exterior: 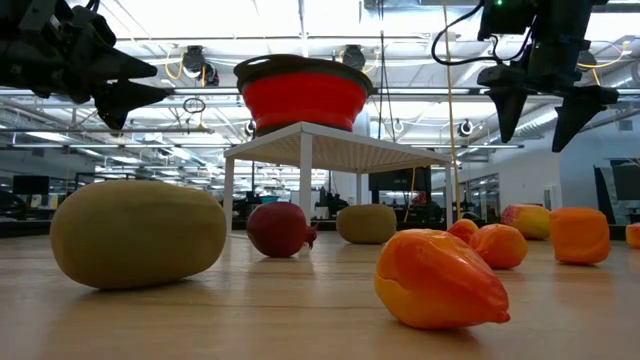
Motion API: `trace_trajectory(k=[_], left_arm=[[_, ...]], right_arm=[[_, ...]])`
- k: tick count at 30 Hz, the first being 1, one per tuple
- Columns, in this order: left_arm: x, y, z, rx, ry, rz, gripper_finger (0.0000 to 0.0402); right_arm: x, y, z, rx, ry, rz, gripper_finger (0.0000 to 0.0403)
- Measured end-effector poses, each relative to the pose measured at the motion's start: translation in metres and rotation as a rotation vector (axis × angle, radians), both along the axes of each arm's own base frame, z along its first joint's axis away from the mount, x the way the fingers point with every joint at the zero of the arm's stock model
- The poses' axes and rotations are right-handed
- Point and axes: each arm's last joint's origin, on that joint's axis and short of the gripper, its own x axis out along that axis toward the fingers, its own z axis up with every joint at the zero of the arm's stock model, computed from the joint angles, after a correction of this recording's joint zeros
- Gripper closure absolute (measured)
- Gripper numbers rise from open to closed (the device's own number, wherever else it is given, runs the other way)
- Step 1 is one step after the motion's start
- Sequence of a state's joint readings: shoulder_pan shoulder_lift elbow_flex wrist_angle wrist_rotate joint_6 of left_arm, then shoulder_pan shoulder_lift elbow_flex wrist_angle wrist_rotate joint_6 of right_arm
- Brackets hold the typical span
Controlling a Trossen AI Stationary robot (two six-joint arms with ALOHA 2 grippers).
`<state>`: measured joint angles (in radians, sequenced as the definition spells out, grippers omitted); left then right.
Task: Pick & Place Fruit
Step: Put the mango into the red strainer bowl on the shelf
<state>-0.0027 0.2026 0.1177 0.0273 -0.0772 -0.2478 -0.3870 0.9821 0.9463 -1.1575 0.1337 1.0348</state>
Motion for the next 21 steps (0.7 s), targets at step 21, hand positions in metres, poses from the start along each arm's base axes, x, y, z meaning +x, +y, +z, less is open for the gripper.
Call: trace_trajectory(k=[21], left_arm=[[0.0, 0.0, 0.0, -0.002, 0.0, 0.0, 0.0188]], right_arm=[[0.027, -0.014, -0.024, -0.01, 0.139, -0.085, 0.0009]])
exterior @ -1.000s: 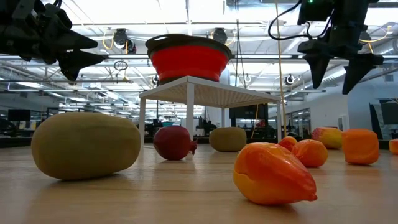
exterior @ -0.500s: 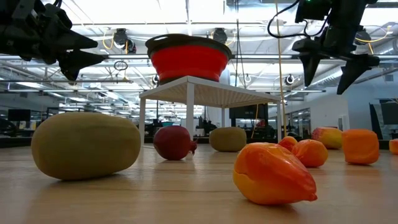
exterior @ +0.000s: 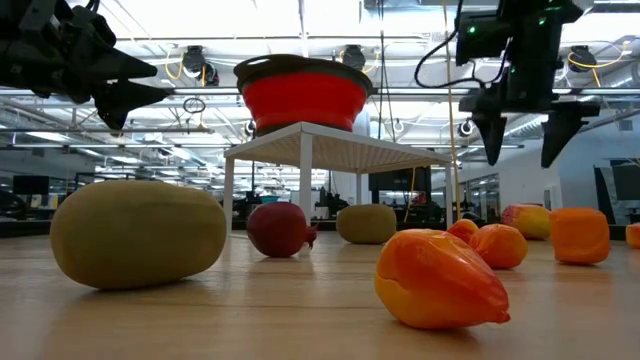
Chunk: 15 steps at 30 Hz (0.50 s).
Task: Pick & Place Fruit
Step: Put the mango into the red strainer bowl on the shelf
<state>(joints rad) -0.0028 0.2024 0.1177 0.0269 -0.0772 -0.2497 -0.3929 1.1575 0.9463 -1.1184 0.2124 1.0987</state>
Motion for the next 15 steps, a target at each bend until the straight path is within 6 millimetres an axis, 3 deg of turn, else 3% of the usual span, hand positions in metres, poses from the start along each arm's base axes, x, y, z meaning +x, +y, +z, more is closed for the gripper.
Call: trace_trajectory(k=[15], left_arm=[[0.0, -0.001, 0.0, -0.023, -0.001, -0.025, 0.0188]], right_arm=[[-0.006, -0.024, -0.009, -0.002, 0.055, -0.133, 0.0009]])
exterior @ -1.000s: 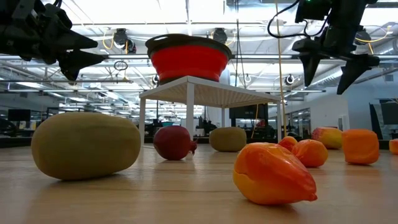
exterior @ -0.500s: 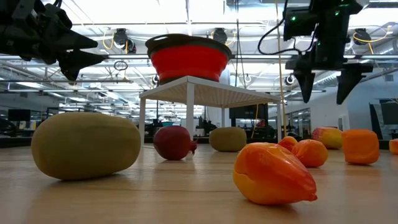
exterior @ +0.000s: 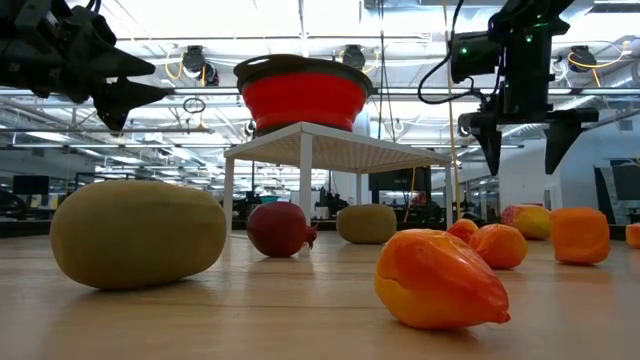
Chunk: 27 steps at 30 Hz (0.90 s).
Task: Pick & Place Fruit
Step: Put the mango into the red strainer bowl on the shelf
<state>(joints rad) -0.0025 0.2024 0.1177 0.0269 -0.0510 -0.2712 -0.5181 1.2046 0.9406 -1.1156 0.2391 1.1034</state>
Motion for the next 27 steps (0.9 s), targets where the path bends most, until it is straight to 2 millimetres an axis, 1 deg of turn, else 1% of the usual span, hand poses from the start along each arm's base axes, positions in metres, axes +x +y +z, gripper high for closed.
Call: trace_trajectory(k=[3, 7, 11, 16, 24, 27], left_arm=[[0.0, 0.0, 0.0, 0.0, 0.0, 0.0, 0.0188], [0.0, 0.0, 0.0, -0.001, -0.001, -0.001, 0.0188], [0.0, 0.0, 0.001, -0.003, -0.007, -0.001, 0.0188], [0.0, 0.0, 0.003, -0.001, -0.029, -0.001, 0.0188], [0.0, 0.0, 0.003, -0.005, -0.03, -0.001, 0.0188], [0.0, 0.0, 0.003, -0.02, -0.03, 0.0, 0.0188]], right_arm=[[-0.004, -0.002, -0.011, 0.001, -0.026, -0.036, 0.0009], [-0.011, -0.003, -0.033, 0.051, -0.088, -0.065, 0.0009], [-0.017, -0.002, -0.049, 0.089, -0.161, -0.096, 0.0009], [-0.024, 0.0, -0.064, 0.087, -0.171, -0.108, 0.0009], [-0.025, 0.001, -0.087, 0.036, -0.247, -0.102, 0.0009], [-0.028, 0.002, -0.093, 0.032, -0.251, -0.128, 0.0014]])
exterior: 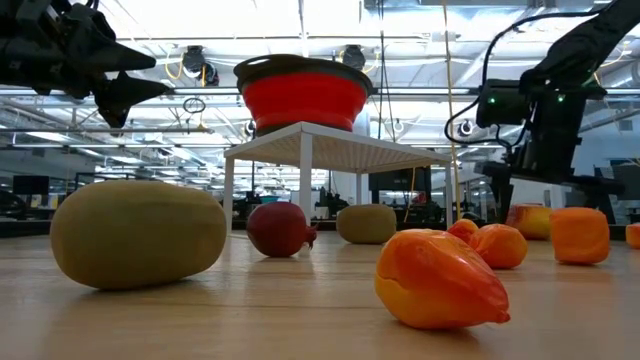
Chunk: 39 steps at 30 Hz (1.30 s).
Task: Pick & Place Fruit
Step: Put the mango into the red strainer bowl on the shelf
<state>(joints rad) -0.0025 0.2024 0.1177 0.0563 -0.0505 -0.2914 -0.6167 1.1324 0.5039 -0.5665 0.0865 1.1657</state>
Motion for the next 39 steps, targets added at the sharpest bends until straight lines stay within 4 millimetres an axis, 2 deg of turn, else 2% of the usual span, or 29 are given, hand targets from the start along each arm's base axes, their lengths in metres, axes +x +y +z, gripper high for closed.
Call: trace_trajectory(k=[4, 11, 19, 31, 39], left_arm=[[0.0, 0.0, 0.0, 0.0, 0.0, 0.0, 0.0188], [0.0, 0.0, 0.0, -0.001, 0.0, 0.0, 0.0188], [0.0, 0.0, 0.0, -0.001, 0.0, 0.0, 0.0188], [0.0, 0.0, 0.0, 0.001, 0.001, 0.0, 0.0188], [0.0, 0.0, 0.0, 0.0, 0.001, 0.0, 0.0188]], right_arm=[[-0.003, 0.002, -0.004, -0.001, 0.019, -0.021, 0.0039], [-0.003, 0.002, -0.005, -0.006, 0.023, -0.024, 0.0112], [-0.008, 0.006, 0.005, -0.022, -0.033, -0.028, 0.0177], [-0.021, 0.014, 0.034, -0.127, -0.232, -0.12, 0.0171], [-0.024, 0.016, 0.06, -0.281, -0.473, -0.164, 0.0171]])
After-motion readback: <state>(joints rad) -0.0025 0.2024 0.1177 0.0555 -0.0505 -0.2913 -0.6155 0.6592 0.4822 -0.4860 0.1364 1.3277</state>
